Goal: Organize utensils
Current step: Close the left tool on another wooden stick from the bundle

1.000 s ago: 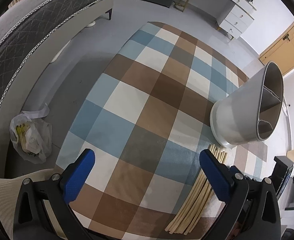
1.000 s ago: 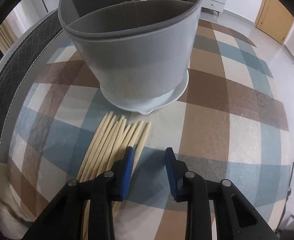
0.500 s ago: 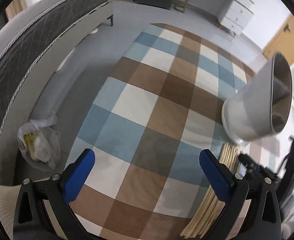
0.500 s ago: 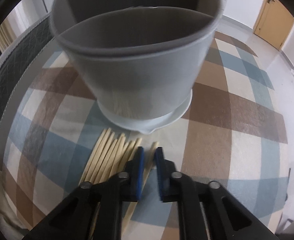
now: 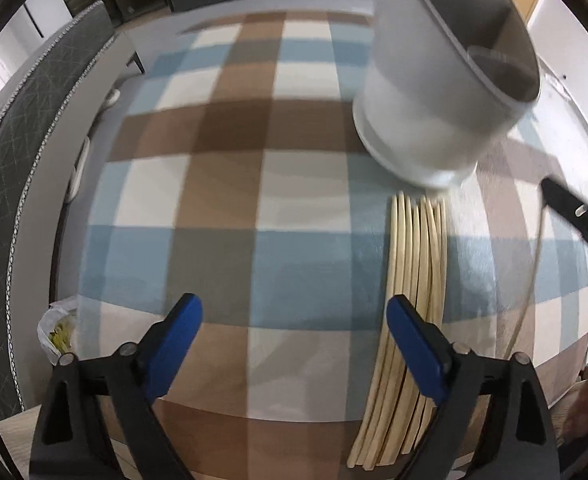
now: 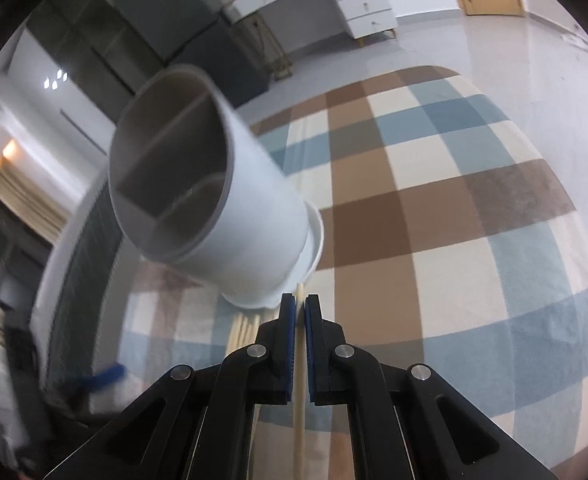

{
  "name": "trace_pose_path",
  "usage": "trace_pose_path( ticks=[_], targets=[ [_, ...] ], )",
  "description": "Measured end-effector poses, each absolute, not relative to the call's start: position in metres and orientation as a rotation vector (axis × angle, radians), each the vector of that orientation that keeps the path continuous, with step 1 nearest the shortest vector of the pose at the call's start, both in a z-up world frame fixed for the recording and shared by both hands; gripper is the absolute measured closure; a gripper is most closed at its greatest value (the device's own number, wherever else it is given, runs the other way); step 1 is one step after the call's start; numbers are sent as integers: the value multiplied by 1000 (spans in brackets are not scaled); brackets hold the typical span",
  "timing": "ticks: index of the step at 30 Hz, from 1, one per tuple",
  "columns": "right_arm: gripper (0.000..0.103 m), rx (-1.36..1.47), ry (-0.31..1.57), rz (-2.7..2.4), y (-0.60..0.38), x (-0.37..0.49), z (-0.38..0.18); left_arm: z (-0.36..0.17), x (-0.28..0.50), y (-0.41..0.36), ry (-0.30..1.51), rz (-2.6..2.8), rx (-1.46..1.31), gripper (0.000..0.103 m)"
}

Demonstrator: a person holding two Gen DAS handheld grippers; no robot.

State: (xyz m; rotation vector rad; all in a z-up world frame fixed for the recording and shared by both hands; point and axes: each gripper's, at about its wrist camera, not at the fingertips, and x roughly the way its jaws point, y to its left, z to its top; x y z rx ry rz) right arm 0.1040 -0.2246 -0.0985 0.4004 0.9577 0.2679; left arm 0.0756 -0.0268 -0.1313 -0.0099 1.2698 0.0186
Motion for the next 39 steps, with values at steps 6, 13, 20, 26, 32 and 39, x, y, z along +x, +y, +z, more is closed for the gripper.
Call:
trace_pose_path(
  ticks=[6, 13, 20, 26, 32, 39],
  targets=[
    [99, 445, 883, 279, -234, 102, -83, -137, 71, -37, 1287, 39, 32, 14],
    [99, 466, 806, 283, -242, 99, -65, -148, 68, -45, 1331, 51, 70, 14],
    [99, 464, 780, 282, -244, 99, -59, -147, 73, -42, 1330, 42, 46, 14],
    [99, 482, 772, 293, -245, 101, -56, -150, 77, -36, 1338, 55, 14, 14],
    [99, 492, 780, 300, -244, 102, -57, -150, 82, -36, 1344, 53, -6, 25],
    [99, 484, 775, 293, -245, 101, -56, -145, 102, -51, 1303, -27, -1, 65]
  ],
)
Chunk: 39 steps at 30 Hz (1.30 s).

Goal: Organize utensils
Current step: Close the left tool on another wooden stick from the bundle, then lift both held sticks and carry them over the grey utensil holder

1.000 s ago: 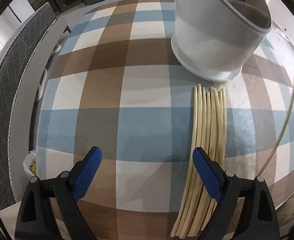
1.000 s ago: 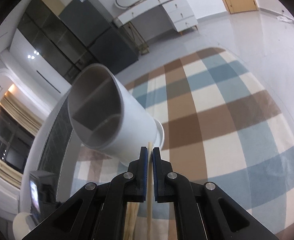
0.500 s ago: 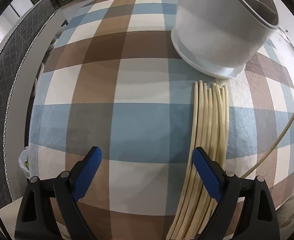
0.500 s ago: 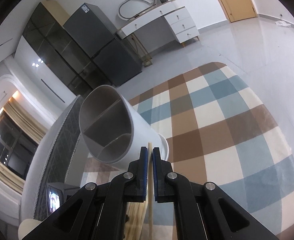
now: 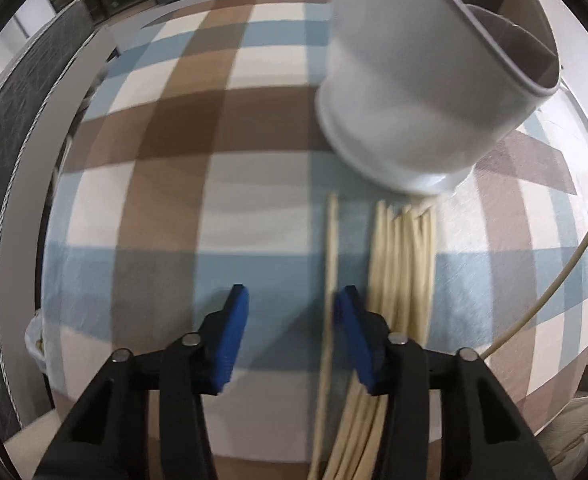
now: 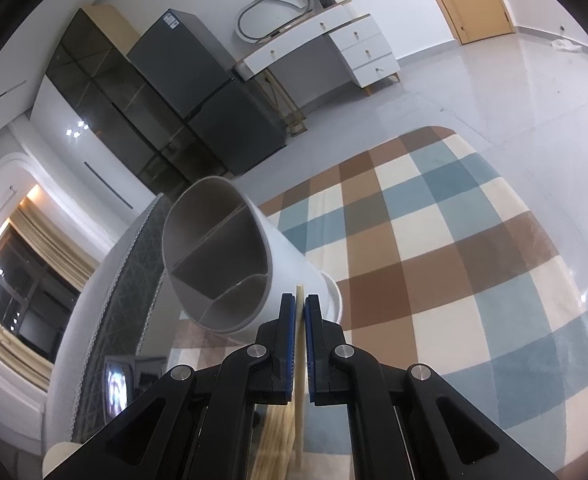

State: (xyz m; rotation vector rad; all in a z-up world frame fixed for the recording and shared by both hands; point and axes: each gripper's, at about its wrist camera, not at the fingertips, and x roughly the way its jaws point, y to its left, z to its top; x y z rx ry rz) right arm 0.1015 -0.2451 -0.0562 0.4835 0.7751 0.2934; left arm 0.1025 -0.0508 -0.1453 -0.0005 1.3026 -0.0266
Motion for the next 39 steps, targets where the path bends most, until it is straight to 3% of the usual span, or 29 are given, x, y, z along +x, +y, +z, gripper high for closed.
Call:
trace_pose_path(
  ticks=[4, 6, 9, 15, 24, 39],
  targets=[
    [99, 482, 781, 286, -245, 104, -58, -145, 115, -64, 1277, -71, 26, 74],
    [99, 476, 782, 286, -245, 105, -59, -144, 121, -70, 1258, -91, 32, 91],
    [99, 463, 782, 287, -243, 107, -59, -144, 123, -72, 1252, -116, 15, 103],
    [99, 434, 778, 294, -238, 104, -59, -120, 114, -59, 1162, -165, -86, 103],
    [99, 264, 652, 336, -211, 62, -29, -35, 47, -31, 847, -197, -178, 103],
    [99, 170, 532, 313, -198, 9, 1, -5, 18, -31, 732, -262, -158, 103]
  ],
)
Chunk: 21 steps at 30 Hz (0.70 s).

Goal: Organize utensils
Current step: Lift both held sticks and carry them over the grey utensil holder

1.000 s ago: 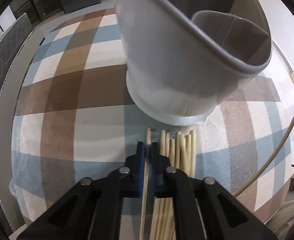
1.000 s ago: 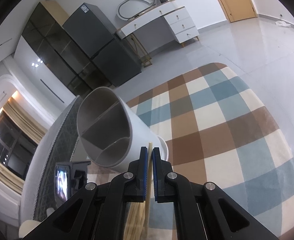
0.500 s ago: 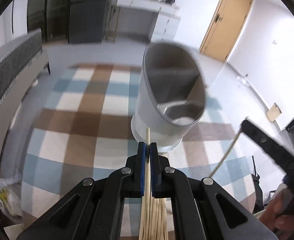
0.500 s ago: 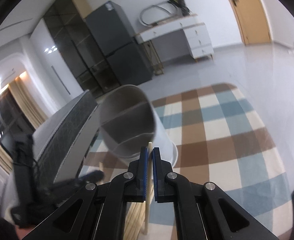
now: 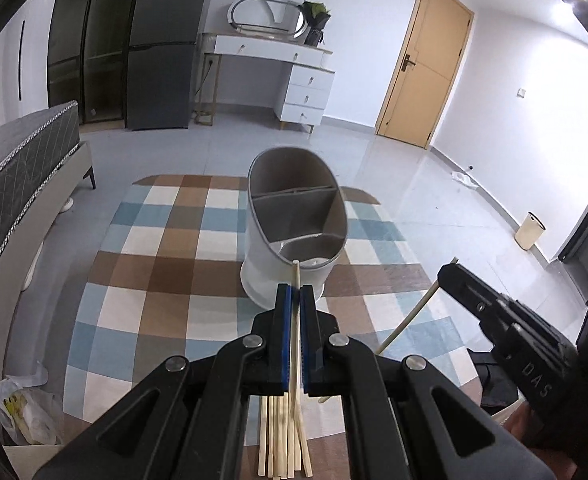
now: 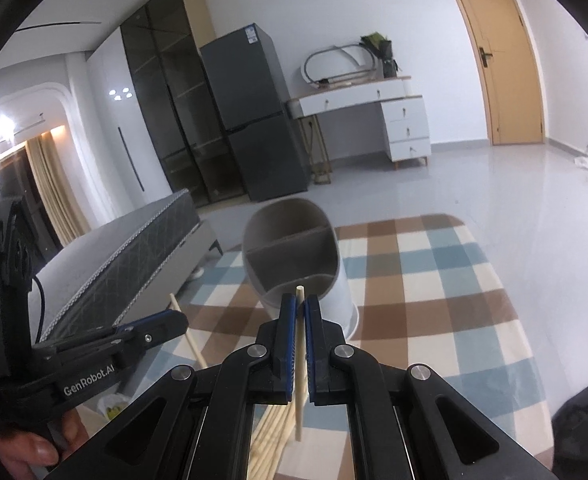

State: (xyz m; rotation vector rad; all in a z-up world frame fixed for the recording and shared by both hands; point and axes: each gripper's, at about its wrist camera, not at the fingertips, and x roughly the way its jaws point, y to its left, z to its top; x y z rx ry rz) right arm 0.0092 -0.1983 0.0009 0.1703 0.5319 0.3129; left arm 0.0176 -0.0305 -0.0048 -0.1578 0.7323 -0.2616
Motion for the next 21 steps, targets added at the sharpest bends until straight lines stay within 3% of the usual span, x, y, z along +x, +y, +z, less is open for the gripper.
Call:
trace_pose_path(
  ticks=[12, 21],
  targets=[
    [99, 169, 504, 321, -198, 10, 18, 25, 23, -30, 692, -283, -157, 103],
    [99, 105, 433, 371, -196, 42, 81, 85, 54, -22, 624, -299, -219, 103]
  ],
)
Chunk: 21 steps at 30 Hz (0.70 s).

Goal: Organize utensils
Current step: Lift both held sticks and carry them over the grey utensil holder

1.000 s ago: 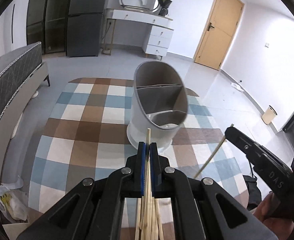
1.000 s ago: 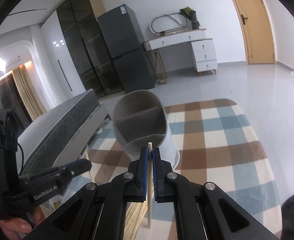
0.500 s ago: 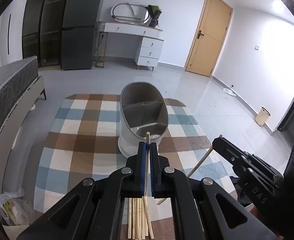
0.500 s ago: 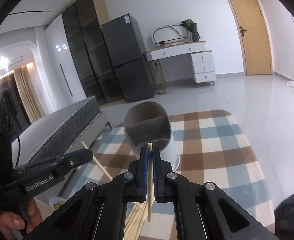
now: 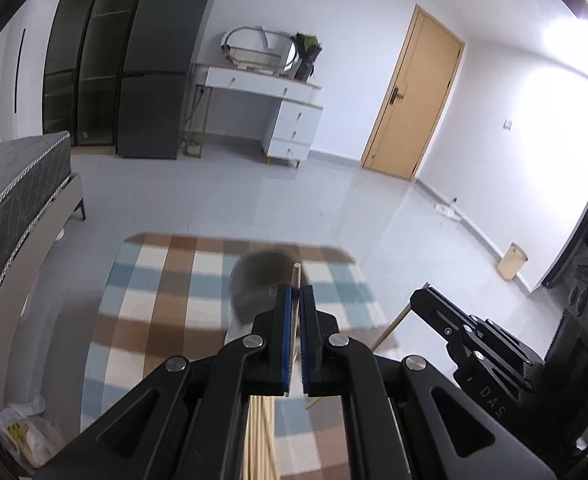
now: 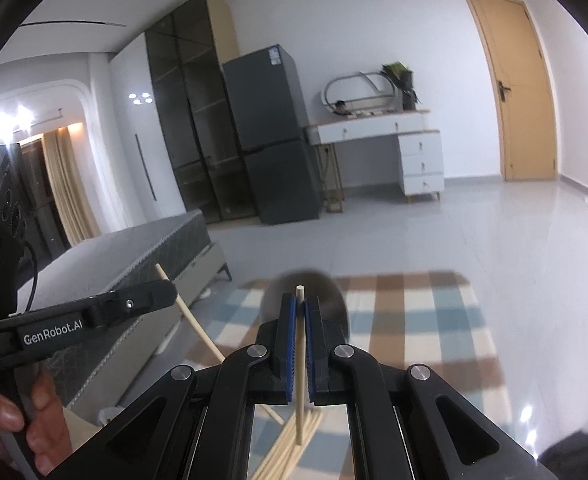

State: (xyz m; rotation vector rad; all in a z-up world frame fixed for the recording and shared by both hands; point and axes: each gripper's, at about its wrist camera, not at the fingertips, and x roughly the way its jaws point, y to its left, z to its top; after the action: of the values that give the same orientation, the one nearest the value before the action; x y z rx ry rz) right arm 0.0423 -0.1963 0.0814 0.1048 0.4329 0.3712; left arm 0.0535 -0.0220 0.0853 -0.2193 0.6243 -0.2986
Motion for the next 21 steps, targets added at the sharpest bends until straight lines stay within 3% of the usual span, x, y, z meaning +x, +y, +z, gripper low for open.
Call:
trace_pose_path(
  ticks=[10, 21],
  targets=[
    [99, 18, 344, 439, -172, 104, 145, 124, 106, -17, 540, -296, -232, 103],
    [99, -64, 347, 479, -146, 164, 125, 86, 164, -2, 569, -288, -255, 103]
  ],
)
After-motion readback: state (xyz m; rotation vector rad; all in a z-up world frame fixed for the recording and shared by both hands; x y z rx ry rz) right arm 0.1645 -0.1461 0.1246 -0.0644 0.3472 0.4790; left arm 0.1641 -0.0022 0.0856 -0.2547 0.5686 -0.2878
